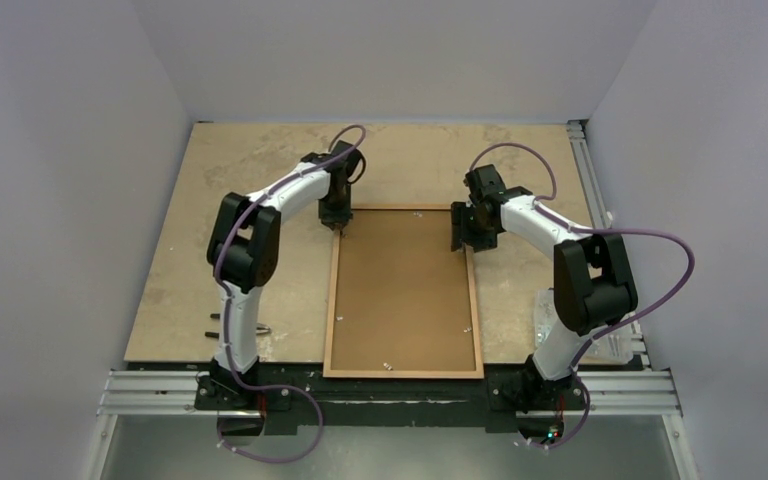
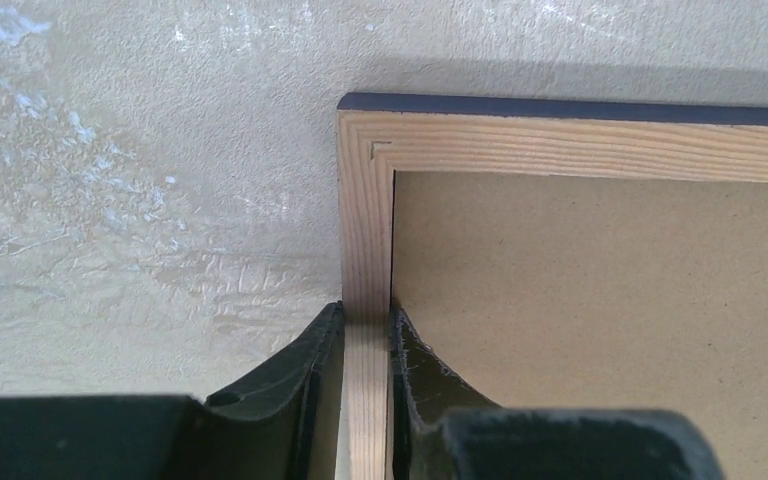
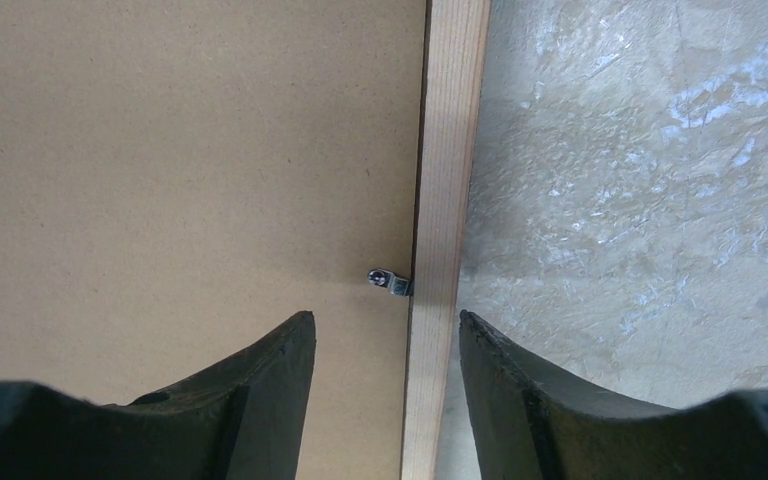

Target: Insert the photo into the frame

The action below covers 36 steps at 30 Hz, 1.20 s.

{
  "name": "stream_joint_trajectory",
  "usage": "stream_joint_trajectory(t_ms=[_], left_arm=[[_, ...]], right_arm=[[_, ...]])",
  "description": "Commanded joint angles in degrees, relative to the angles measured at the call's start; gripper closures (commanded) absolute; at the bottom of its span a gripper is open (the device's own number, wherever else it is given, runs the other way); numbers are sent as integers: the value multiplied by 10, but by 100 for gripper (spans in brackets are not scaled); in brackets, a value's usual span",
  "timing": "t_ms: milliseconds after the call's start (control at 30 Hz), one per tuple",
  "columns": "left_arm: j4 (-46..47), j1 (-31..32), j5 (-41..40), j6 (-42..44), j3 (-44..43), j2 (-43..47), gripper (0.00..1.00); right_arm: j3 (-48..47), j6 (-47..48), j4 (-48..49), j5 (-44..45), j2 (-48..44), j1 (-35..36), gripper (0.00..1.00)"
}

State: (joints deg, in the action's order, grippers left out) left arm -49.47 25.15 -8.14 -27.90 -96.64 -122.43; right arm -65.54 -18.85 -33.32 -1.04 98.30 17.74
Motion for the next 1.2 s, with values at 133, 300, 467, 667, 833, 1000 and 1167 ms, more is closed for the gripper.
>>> stream_joint_trajectory(t_ms=[133, 300, 467, 667, 833, 1000, 1167], left_arm=[[72, -21, 135, -36, 111, 118, 61], [104, -30, 168, -60, 196, 221, 28], [153, -30, 236, -98, 321, 288, 26], [260, -28, 301, -161, 459, 324, 27], [299, -25, 332, -181, 437, 305, 29], [276, -24, 354, -178, 321, 242, 29], [259, -17, 372, -177, 192, 154, 30]], right_arm=[[-2, -4, -2, 0, -36, 2, 30], [20, -7, -3, 2, -57, 2, 22], [61, -12, 7, -14, -72, 2, 21], [111, -24, 11, -24, -84, 1, 21], [158, -53, 28, -68, -107, 5, 22], [189, -74, 39, -91, -131, 28, 22], [211, -109, 53, -103, -156, 67, 22]])
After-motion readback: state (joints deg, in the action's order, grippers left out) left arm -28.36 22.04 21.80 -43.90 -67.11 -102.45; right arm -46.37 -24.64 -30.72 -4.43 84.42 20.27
